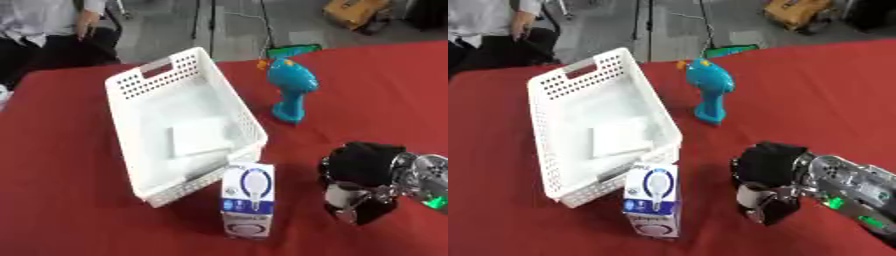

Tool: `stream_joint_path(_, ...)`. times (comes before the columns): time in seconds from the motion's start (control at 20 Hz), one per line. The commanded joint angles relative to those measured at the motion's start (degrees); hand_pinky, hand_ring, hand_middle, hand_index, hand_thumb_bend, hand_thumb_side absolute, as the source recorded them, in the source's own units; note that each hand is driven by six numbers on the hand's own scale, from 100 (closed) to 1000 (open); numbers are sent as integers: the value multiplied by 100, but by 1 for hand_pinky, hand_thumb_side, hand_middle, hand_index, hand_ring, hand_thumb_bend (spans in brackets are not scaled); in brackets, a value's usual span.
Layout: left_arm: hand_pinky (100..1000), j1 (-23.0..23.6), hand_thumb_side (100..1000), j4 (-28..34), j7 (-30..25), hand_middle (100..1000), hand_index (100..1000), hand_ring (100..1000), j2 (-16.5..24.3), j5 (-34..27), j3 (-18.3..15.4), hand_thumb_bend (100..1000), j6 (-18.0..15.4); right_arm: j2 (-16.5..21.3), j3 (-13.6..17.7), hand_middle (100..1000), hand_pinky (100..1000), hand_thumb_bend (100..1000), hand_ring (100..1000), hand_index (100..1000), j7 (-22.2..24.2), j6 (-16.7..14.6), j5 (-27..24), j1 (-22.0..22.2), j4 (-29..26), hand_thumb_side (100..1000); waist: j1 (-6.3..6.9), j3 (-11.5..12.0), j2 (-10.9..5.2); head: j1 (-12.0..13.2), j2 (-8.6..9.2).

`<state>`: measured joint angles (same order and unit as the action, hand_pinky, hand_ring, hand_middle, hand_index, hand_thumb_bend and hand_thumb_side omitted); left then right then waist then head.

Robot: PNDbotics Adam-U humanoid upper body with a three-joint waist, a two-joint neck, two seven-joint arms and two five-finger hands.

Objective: Pick up objects on the table and place them in the box.

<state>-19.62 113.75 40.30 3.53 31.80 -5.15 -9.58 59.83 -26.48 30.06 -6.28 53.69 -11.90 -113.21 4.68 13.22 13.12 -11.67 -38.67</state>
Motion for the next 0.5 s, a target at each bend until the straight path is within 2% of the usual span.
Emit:
stream_joint_path(0.05,681,-74,995,84,-18,713,779,733,87,23,-6,100,-10,241,117,448,100,186,354,532,-8,18,-108,-89,-137,487,-34,-14,-96,24,76)
stream_joint_path(0.35,682,-78,997,84,-23,714,779,734,96,36,-5,100,-23,301,124,436,100,179,354,519,-77,-6,-150,-152,-139,477,-64,-31,-136,14,90)
stream_joint_path(0.5,681,-78,995,84,-19,714,779,734,93,32,-6,100,-23,290,116,426,100,144,351,507,-95,8,-152,-137,-139,474,-55,-24,-131,16,96)
